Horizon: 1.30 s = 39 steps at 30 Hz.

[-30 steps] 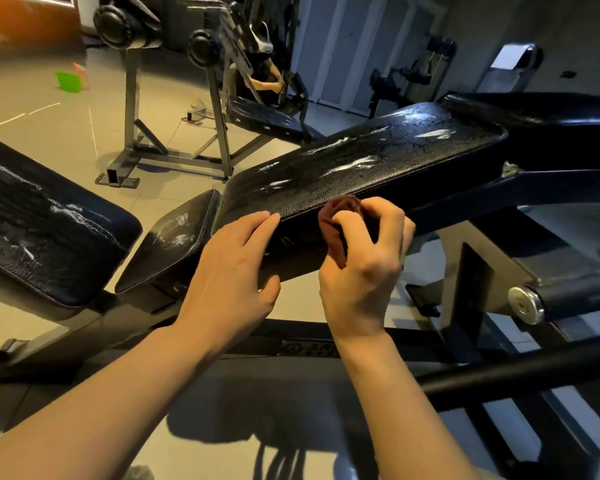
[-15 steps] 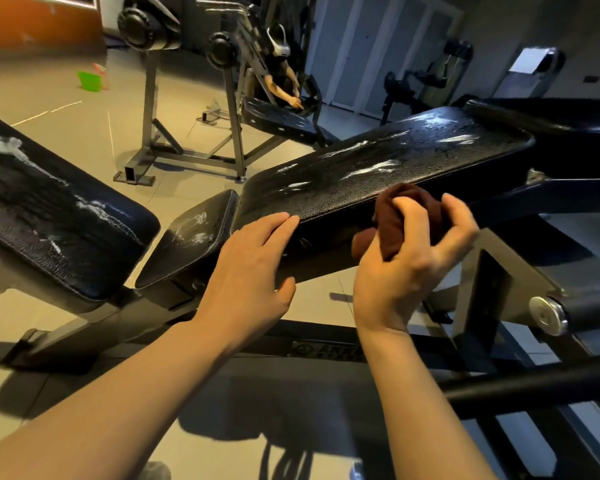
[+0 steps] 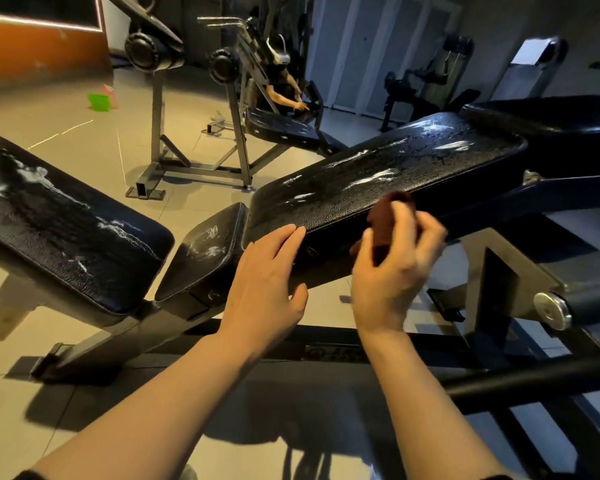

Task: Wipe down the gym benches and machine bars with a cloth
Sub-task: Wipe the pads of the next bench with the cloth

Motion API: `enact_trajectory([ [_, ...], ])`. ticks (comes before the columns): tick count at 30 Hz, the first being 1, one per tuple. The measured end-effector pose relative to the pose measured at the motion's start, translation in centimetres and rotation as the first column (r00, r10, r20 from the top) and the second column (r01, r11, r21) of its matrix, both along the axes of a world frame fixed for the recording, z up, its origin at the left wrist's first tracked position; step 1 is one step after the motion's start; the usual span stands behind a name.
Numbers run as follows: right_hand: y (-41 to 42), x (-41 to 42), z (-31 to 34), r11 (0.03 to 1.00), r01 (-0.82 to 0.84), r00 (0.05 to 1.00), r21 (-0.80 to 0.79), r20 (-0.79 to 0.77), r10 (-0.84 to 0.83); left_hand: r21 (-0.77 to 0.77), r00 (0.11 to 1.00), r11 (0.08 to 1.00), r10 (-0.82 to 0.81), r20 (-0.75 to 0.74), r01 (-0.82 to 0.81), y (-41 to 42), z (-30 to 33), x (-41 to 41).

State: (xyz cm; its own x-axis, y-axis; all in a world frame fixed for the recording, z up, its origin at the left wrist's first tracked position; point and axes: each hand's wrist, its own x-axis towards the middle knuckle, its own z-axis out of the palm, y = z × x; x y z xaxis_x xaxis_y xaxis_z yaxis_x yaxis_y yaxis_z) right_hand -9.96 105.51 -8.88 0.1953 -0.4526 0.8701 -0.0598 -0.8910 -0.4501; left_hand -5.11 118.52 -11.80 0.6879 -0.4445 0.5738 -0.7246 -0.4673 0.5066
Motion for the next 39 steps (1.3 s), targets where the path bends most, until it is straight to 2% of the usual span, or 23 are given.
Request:
enact_trajectory([
  [2, 0.8, 0.0, -2.0, 0.988, -0.098, 0.981, -0.116, -0.175, 0.077, -0.062, 1.000, 0.998, 0.025, -0.004, -0.025, -0.3, 0.2, -0.1],
  [3, 1.2, -0.2, -2.8, 0.981, -0.161, 0.966, -0.110, -0.223, 0.133, -0.102, 0.999, 0.994, 0.034, -0.025, -0.037, -0.5, 0.2, -0.2],
  [5, 1.5, -0.6, -2.9, 0.981, -0.196, 0.969, -0.003, -0.154, 0.194, -0.179, 0.997, 0.983, 0.034, -0.064, -0.045, -0.7, 0.0, -0.3],
  [7, 1.2, -0.6, -1.7, 0.989, -0.111, 0.993, 0.095, 0.051, 0.106, -0.241, 0.998, 0.969, 0.044, -0.051, -0.055, -1.0, -0.3, -0.3],
  [9, 0.6, 0.1, -0.9, 0.990, -0.021, 0.984, 0.139, 0.176, -0.004, -0.319, 0.997, 0.944, 0.075, -0.031, -0.081, -1.4, -0.9, 0.1],
  [11, 0.6, 1.0, -1.5, 0.986, -0.007, 0.992, 0.169, 0.126, -0.015, -0.375, 0.995, 0.921, 0.095, -0.043, -0.104, -2.1, -1.5, 0.1],
  [14, 1.4, 1.5, -2.3, 0.988, -0.069, 0.998, 0.140, -0.002, 0.070, -0.443, 0.991, 0.887, 0.130, -0.021, -0.126, -3.1, -1.9, 0.1],
  [17, 1.0, 0.5, -1.2, 0.972, -0.069, 0.996, 0.224, 0.076, 0.053, -0.491, 0.977, 0.847, 0.208, -0.048, -0.205, -4.6, -1.4, 0.0],
  [19, 0.6, 0.2, 0.2, 0.949, -0.029, 0.987, 0.313, 0.161, -0.022, -0.502, 0.966, 0.827, 0.248, -0.078, -0.253, -4.9, -1.0, -0.2],
  [21, 0.9, 0.1, 0.1, 0.939, -0.036, 0.990, 0.342, 0.137, -0.012, -0.499, 0.966, 0.829, 0.245, -0.086, -0.254, -4.8, -0.9, -0.2],
  [24, 1.9, -0.4, -1.9, 0.955, -0.153, 0.980, 0.256, -0.084, 0.179, -0.452, 0.985, 0.876, 0.128, -0.113, -0.166, -3.4, -0.8, -0.2],
  [26, 2.2, -1.4, -2.6, 0.945, -0.188, 0.950, 0.269, -0.194, 0.244, -0.383, 0.990, 0.919, 0.046, -0.134, -0.094, -2.3, -0.7, -0.2],
  [28, 1.8, -2.5, -1.3, 0.943, -0.167, 0.963, 0.288, -0.156, 0.218, -0.344, 0.990, 0.937, 0.005, -0.141, -0.054, -1.3, -0.8, -0.2],
  [30, 1.2, -2.7, 1.3, 0.959, -0.099, 0.993, 0.265, -0.031, 0.111, -0.333, 0.988, 0.942, -0.012, -0.155, -0.041, -1.1, -0.3, 0.0],
  [32, 1.1, -2.0, 3.3, 0.966, -0.015, 1.000, 0.260, 0.013, 0.012, -0.333, 0.985, 0.940, 0.009, -0.175, -0.067, -1.3, 0.2, -0.5],
  [35, 1.9, -0.9, 2.0, 0.977, 0.076, 0.985, 0.200, -0.167, -0.043, -0.348, 0.979, 0.932, 0.030, -0.202, -0.100, -1.8, 0.3, -1.6],
  [37, 2.4, -0.6, -0.5, 0.988, 0.024, 0.959, 0.151, -0.282, 0.020, -0.347, 0.979, 0.932, 0.037, -0.199, -0.106, -1.8, 0.3, -1.7],
  [39, 2.7, -0.5, -1.9, 0.973, -0.050, 0.933, 0.226, -0.337, 0.126, -0.321, 0.982, 0.943, 0.032, -0.184, -0.091, -1.6, 0.2, -1.4],
])
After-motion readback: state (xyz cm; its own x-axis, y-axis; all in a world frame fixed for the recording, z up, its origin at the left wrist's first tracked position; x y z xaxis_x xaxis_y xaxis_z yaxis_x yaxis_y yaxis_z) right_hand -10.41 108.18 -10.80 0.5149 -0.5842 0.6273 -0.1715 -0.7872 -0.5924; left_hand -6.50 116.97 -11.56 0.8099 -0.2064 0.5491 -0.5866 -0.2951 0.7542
